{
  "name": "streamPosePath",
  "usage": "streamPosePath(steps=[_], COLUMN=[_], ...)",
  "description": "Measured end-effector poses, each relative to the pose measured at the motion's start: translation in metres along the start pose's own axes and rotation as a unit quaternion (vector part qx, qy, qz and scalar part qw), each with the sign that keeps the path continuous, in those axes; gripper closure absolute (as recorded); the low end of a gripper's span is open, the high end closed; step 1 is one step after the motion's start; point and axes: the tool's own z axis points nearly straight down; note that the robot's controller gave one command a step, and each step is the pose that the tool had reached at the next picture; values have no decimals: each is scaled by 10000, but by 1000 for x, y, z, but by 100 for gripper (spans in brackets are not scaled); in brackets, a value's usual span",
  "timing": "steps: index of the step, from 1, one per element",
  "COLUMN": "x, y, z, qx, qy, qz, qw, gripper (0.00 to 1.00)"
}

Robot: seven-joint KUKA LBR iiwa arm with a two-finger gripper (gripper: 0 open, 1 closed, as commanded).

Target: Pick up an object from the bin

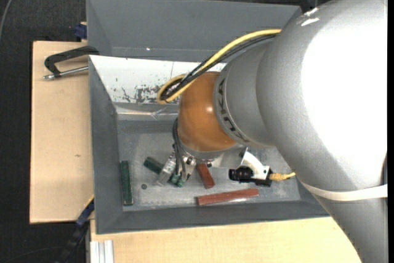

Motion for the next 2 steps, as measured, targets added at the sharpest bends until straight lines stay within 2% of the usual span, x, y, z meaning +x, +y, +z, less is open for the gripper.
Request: streamPosePath(steps=[1,2], x=[0,0], y=[1,2], z=[-56,-58], qx=[-10,-15], qy=[-21,-23], qz=[-12,-21], qw=[10000,10000], gripper=[100,100])
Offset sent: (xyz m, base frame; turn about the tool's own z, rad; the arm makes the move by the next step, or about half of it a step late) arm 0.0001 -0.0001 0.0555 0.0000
